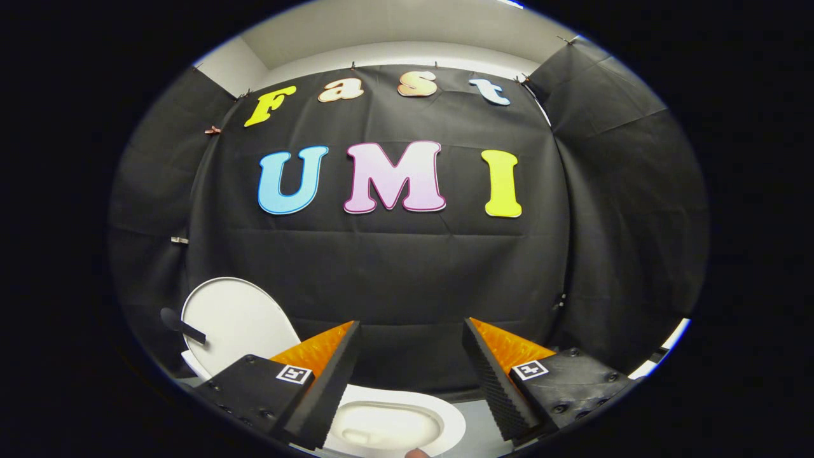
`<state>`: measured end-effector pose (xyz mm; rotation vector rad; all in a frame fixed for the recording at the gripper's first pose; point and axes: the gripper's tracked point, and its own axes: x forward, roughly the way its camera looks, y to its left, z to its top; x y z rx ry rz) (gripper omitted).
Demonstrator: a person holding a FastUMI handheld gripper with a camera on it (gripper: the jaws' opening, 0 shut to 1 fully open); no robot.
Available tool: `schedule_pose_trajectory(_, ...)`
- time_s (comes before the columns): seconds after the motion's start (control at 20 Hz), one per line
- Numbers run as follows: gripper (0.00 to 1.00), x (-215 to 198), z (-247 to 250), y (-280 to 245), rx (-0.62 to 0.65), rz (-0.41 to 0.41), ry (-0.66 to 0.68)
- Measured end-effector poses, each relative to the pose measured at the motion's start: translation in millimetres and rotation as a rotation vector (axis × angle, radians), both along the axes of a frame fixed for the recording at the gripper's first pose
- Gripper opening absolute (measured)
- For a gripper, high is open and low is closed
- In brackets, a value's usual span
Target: Open the toilet lid.
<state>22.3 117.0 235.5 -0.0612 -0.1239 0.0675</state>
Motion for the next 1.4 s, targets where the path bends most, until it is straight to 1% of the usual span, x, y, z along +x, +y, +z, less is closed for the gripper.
schedule_pose_trajectory(1.4,0.98,0.4,-0.3,-3.0,-0.007,-0.003,0.010)
